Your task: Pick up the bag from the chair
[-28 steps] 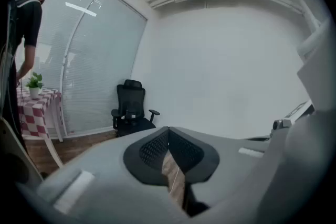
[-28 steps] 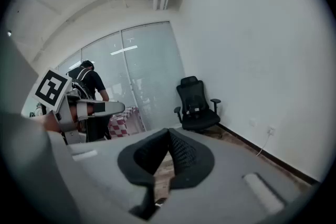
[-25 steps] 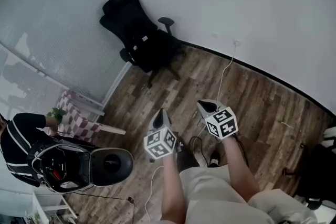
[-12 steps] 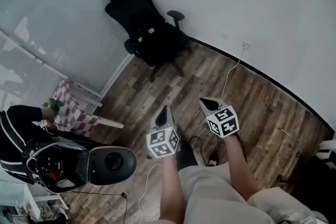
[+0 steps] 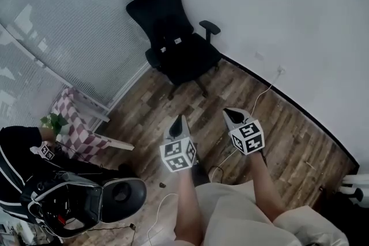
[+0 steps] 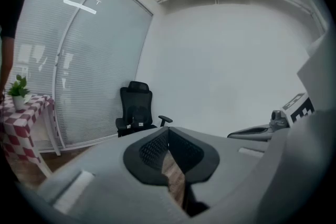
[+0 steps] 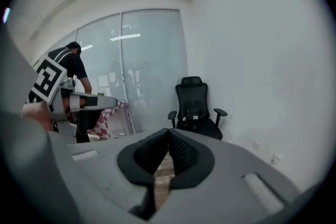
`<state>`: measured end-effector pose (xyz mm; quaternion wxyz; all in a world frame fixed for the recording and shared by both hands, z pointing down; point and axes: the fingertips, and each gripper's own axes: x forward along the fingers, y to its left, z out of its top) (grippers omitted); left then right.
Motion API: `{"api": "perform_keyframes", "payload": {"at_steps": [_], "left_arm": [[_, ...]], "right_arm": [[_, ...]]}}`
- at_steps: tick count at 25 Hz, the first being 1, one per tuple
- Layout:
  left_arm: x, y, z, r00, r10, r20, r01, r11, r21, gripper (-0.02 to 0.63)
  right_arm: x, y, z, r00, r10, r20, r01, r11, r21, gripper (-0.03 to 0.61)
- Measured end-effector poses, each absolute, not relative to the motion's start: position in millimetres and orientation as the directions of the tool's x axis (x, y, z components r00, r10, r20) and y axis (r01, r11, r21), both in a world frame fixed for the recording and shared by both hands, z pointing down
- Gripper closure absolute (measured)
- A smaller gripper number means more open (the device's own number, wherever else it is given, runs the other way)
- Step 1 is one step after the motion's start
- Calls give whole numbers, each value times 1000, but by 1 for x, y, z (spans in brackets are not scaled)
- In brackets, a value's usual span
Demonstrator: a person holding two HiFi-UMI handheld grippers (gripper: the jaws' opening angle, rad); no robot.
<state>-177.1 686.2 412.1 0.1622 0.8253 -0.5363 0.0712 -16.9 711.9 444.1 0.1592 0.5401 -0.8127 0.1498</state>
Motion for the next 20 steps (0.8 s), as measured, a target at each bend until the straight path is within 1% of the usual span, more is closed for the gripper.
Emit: {"api": "perform_keyframes", "payload": {"at_steps": [3,8,13,17,20], "left_arm": [[-191,638,417,447,-844,296,-892,-394,223,607],[-211,570,429,492,-816,302,-867,-429,255,607],[-232,527,448,562,-767,311,-825,-490,281,607],[-267,489,454,538,-778,325,-840,-463,284,607],[-278,468,452,510,-800,318,-856,-433,283,607]], "right_arm": [[-26,671,438,-324,-844,428,-934,356,-4,578],[-40,609,440,-285,-863,416,-956,285,-65,578],[-53,572,458,-224,-867,444,-975,198,-104,578],[-70,542,466,-226,-861,455,-974,188,-128,578],[-76,524,466,-263,-852,452,-964,211,-164,578]]}}
